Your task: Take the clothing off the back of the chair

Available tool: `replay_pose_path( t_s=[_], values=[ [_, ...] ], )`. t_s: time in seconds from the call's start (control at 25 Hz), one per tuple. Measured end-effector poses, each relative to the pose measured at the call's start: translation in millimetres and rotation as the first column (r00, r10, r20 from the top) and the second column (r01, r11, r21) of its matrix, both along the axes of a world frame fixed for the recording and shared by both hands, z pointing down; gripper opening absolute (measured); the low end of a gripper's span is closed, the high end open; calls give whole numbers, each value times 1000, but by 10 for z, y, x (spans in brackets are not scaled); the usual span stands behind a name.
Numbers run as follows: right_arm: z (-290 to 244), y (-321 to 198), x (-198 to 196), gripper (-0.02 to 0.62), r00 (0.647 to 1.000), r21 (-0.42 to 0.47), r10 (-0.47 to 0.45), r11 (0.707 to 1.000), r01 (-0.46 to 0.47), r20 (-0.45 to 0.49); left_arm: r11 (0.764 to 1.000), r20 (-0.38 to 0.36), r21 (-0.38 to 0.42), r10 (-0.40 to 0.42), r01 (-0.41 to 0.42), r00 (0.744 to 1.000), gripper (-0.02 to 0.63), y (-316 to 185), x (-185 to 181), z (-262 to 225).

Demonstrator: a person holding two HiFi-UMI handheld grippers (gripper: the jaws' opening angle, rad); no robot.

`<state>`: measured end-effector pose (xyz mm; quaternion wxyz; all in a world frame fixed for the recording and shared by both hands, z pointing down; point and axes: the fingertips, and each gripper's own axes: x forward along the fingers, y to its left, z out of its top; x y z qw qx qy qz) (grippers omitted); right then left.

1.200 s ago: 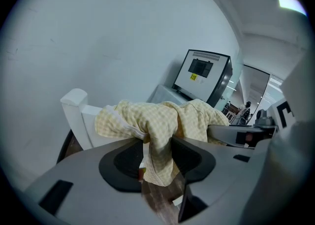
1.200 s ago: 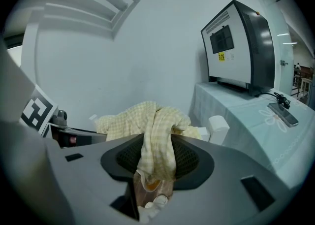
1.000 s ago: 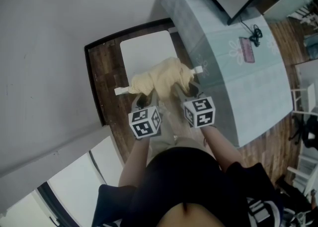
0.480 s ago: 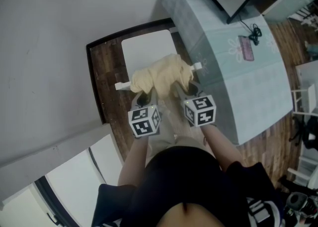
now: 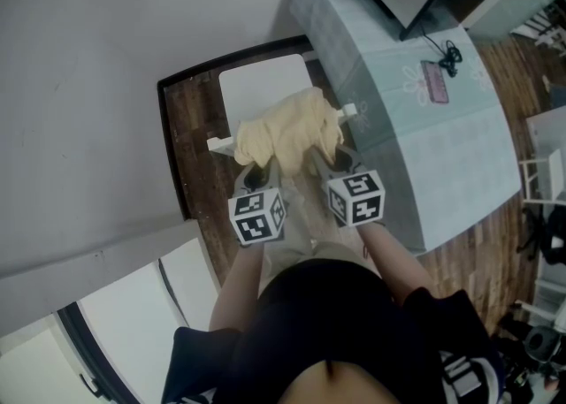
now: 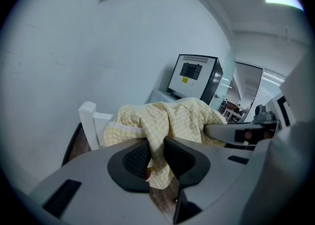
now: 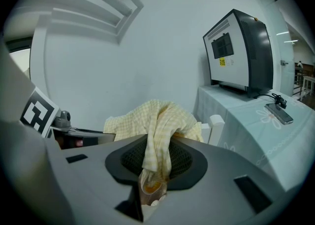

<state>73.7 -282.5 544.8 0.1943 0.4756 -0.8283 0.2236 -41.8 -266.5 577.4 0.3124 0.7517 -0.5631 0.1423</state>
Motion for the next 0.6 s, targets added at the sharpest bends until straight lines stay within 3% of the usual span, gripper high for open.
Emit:
replay_pose_path(
  t_s=[0.6],
  values=[
    [-174,371,55,89,1000,31,-14,999,13,5,999,14,36,-2,2,1000,78,346,83,-178]
  ],
)
